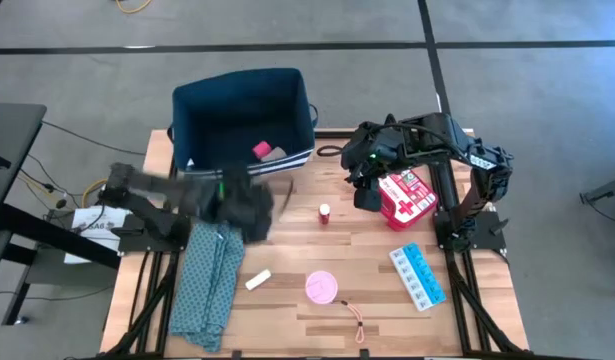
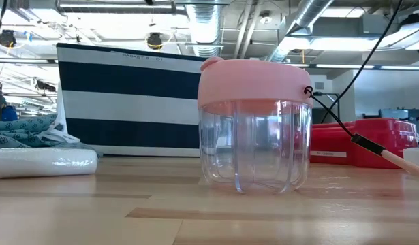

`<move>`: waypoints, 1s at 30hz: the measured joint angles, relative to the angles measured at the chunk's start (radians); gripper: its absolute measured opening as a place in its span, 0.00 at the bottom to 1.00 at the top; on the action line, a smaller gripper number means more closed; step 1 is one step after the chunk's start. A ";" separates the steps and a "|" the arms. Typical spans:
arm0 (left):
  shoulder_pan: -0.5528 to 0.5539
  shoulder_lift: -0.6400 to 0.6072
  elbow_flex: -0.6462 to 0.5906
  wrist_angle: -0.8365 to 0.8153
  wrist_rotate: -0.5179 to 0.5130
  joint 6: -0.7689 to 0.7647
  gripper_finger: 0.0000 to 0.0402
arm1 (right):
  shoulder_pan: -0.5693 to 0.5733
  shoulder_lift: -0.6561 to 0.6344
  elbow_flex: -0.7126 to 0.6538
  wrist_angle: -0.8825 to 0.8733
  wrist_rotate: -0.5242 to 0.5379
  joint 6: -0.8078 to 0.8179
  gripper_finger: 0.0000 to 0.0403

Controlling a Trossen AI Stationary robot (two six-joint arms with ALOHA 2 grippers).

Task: Pick & place medical supplies in basket/bin
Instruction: Put the rolled gauze into theblue bin

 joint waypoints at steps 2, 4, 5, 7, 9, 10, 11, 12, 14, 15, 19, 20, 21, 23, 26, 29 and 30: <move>-0.109 0.000 -0.077 0.003 -0.088 -0.157 0.56 | 0.002 0.000 0.000 0.000 0.000 0.000 0.32; -0.204 -0.001 -0.148 0.004 -0.164 -0.321 0.56 | 0.003 0.000 0.000 0.000 -0.001 0.000 0.32; -0.244 -0.001 -0.185 0.013 -0.187 -0.397 0.56 | 0.003 0.000 0.000 0.000 -0.001 0.001 0.32; -0.302 0.005 -0.248 0.040 -0.194 -0.582 0.56 | 0.002 0.000 0.000 0.000 -0.001 0.015 0.32; -0.345 0.007 -0.311 0.086 -0.178 -0.764 0.56 | 0.002 0.000 0.000 0.000 -0.001 0.043 0.32; -0.363 0.007 -0.343 0.109 -0.163 -0.804 0.56 | 0.002 0.000 0.000 0.000 -0.001 0.051 0.32; -0.378 0.007 -0.375 0.135 -0.139 -0.813 0.56 | 0.002 0.000 0.000 0.000 -0.001 0.052 0.32; -0.389 0.007 -0.407 0.158 -0.107 -0.812 0.56 | 0.005 0.000 0.000 0.000 -0.001 0.052 0.32; -0.402 0.007 -0.471 0.199 -0.039 -0.841 0.56 | 0.008 0.000 0.000 0.000 -0.001 0.053 0.32; -0.402 0.007 -0.503 0.226 -0.015 -0.871 0.56 | 0.008 0.000 0.000 0.000 -0.001 0.056 0.32; -0.397 0.007 -0.636 0.427 0.053 -0.920 0.56 | 0.016 0.000 0.000 0.000 -0.001 0.078 0.32; -0.398 0.007 -0.663 0.483 0.065 -0.924 0.56 | 0.018 0.000 0.000 0.000 -0.002 0.079 0.32; -0.398 0.007 -0.688 0.531 0.081 -0.939 0.56 | 0.021 0.000 0.000 0.000 -0.002 0.079 0.32; -0.398 0.007 -0.724 0.601 0.118 -0.955 0.56 | 0.024 0.000 0.000 0.000 -0.002 0.079 0.32; -0.396 0.007 -0.771 0.708 0.138 -0.906 0.56 | 0.030 0.000 0.000 0.000 -0.002 0.079 0.32; -0.396 0.007 -0.814 0.802 0.129 -0.892 0.56 | 0.030 0.000 0.000 0.000 -0.001 0.079 0.32; -0.397 0.007 -0.830 0.822 0.125 -0.886 0.56 | 0.030 0.000 0.000 0.001 -0.001 0.079 0.32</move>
